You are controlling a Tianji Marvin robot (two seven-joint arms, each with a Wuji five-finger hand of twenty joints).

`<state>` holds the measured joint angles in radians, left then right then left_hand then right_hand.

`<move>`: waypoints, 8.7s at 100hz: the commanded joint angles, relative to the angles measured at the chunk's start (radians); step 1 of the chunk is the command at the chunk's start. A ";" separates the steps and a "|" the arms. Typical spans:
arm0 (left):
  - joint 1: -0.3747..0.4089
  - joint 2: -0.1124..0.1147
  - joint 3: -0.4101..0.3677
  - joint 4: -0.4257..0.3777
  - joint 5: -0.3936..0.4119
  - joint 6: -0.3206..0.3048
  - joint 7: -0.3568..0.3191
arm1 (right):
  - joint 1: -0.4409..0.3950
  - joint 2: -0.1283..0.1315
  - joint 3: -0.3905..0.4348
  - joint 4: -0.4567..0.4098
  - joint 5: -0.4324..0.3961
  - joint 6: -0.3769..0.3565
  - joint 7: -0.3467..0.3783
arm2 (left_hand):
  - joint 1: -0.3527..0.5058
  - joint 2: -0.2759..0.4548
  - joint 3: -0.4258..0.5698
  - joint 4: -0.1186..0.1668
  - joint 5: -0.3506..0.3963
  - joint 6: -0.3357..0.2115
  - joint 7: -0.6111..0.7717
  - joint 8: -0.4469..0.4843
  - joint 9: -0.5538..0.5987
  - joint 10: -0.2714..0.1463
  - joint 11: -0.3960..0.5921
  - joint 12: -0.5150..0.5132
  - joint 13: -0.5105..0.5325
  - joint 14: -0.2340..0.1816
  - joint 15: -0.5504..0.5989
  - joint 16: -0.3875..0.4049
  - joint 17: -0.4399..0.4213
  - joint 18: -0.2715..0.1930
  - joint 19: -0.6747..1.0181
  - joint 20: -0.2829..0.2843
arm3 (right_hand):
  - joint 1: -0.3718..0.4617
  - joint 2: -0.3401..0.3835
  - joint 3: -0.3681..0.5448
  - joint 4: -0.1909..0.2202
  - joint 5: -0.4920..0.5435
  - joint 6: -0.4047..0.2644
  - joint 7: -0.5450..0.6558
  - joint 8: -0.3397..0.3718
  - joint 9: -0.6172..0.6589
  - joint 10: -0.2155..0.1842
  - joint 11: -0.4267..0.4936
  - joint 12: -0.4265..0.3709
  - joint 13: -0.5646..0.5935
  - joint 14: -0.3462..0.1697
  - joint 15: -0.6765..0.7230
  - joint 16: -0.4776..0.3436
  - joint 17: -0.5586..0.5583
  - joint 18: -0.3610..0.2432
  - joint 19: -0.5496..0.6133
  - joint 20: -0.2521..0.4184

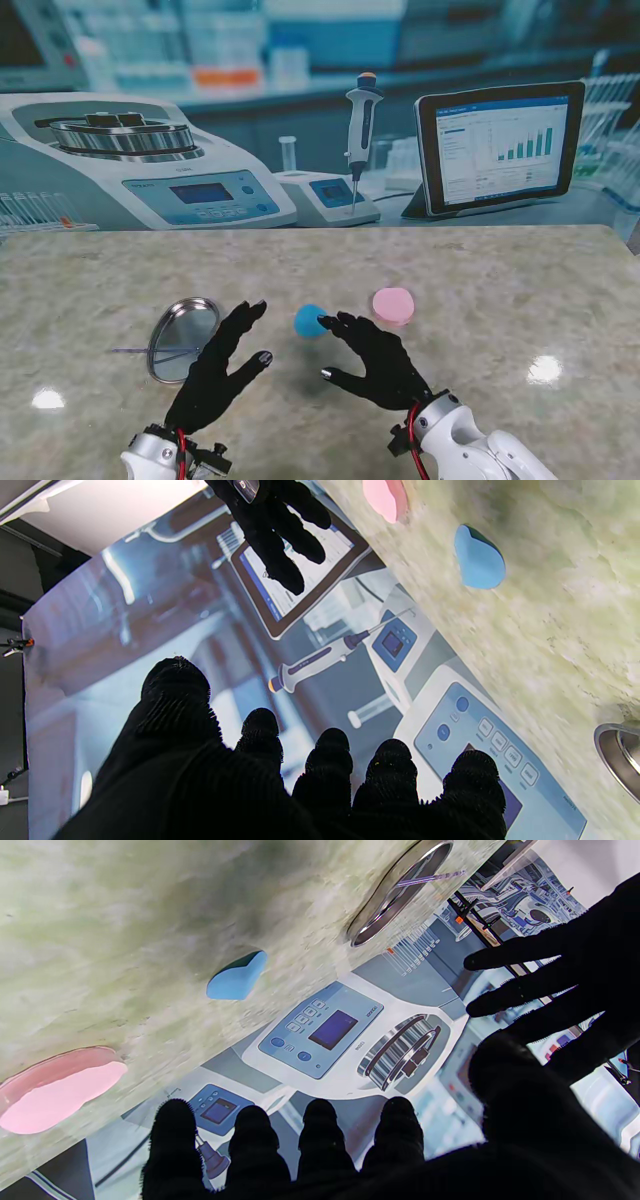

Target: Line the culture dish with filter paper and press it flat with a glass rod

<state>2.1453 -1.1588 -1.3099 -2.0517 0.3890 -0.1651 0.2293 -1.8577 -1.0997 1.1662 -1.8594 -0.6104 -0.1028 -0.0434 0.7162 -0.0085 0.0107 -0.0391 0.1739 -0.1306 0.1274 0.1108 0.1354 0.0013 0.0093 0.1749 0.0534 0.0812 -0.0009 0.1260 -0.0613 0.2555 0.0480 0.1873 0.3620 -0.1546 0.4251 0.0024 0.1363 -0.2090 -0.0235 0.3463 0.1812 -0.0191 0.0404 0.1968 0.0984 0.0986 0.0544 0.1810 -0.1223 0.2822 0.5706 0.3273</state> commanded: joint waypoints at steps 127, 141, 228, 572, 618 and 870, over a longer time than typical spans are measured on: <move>0.007 0.010 -0.022 0.005 0.010 -0.031 -0.036 | 0.321 0.034 0.020 0.262 -0.116 0.092 0.183 | 0.011 0.050 -0.026 0.031 -0.013 -0.013 0.060 0.033 -0.020 -0.039 -0.011 0.040 -0.026 -0.040 -0.011 0.001 -0.001 -0.032 -0.055 -0.040 | 0.084 0.014 -0.019 0.008 -0.025 -0.032 0.130 0.413 0.000 -0.005 0.246 0.054 0.034 -0.008 0.185 0.075 0.003 0.005 0.189 0.072; 0.006 0.009 -0.023 0.006 0.011 -0.033 -0.033 | 0.393 0.040 -0.014 0.332 -0.147 0.091 0.204 | 0.011 0.051 -0.026 0.031 -0.013 -0.008 0.063 0.035 -0.020 -0.037 -0.010 0.042 -0.026 -0.040 -0.011 0.001 -0.001 -0.032 -0.055 -0.040 | 0.112 0.003 -0.001 0.034 -0.029 -0.039 0.167 0.423 -0.003 -0.005 0.254 0.059 0.034 -0.001 0.196 0.079 0.007 0.009 0.210 0.071; 0.011 0.009 -0.059 0.015 0.005 -0.042 -0.044 | 0.744 0.052 -0.301 0.686 -0.199 0.080 0.237 | 0.014 0.052 -0.026 0.030 -0.013 -0.019 0.072 0.039 -0.020 -0.035 -0.009 0.049 -0.026 -0.038 -0.011 0.002 -0.001 -0.032 -0.055 -0.040 | -0.083 -0.271 0.152 -0.054 -0.027 -0.097 0.089 0.424 -0.030 0.017 0.108 0.098 0.093 0.214 0.249 0.145 0.174 0.145 0.427 0.266; 0.017 0.011 -0.088 0.005 -0.028 -0.048 -0.075 | 0.642 0.064 -0.235 0.523 -0.262 -0.036 0.245 | 0.010 0.041 -0.025 0.030 -0.013 -0.023 0.085 0.045 -0.020 -0.034 -0.009 0.054 -0.026 -0.039 -0.012 -0.001 -0.001 -0.033 -0.055 -0.039 | 0.143 -0.443 0.601 -0.039 0.021 -0.192 0.657 0.584 -0.001 0.008 0.678 0.308 0.396 0.151 0.563 0.313 0.553 0.021 0.748 0.332; 0.020 0.010 -0.084 0.007 -0.033 -0.063 -0.068 | 0.411 0.080 -0.109 0.288 -0.357 -0.081 0.280 | 0.009 0.041 -0.025 0.030 -0.014 -0.025 0.086 0.046 -0.020 -0.033 -0.009 0.054 -0.026 -0.039 -0.012 -0.001 -0.001 -0.032 -0.055 -0.039 | 0.154 -0.439 0.594 -0.037 0.018 -0.196 0.643 0.584 -0.010 0.005 0.673 0.308 0.387 0.164 0.567 0.321 0.552 0.021 0.757 0.340; 0.036 0.016 -0.069 -0.007 -0.024 -0.065 -0.085 | 0.180 0.104 -0.102 0.085 -0.518 -0.202 0.289 | 0.008 0.041 -0.026 0.030 -0.013 -0.028 0.086 0.045 -0.020 -0.036 -0.010 0.048 -0.029 -0.032 -0.015 -0.019 -0.002 -0.024 -0.057 -0.051 | -0.107 -0.306 0.234 -0.089 0.002 0.003 0.004 0.179 -0.035 0.017 -0.001 0.121 0.005 0.146 0.197 0.030 0.106 0.171 0.357 -0.018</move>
<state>2.1764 -1.1449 -1.3788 -2.0516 0.3642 -0.2334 0.1492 -1.6702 -0.9915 1.0558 -1.7623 -1.1475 -0.2955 0.2564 0.7162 0.0027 0.0103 -0.0390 0.1739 -0.1305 0.2010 0.1480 0.1354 0.0012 0.0086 0.2238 0.0534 0.0811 -0.0009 0.1238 -0.0613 0.2555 0.0480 0.1870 0.2892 -0.4775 0.6476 -0.0688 0.1354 -0.2245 -0.0017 0.5422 0.1695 -0.0025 0.0273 0.3162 0.1160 0.2980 0.2488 0.2145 -0.0073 0.4688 0.9204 0.3335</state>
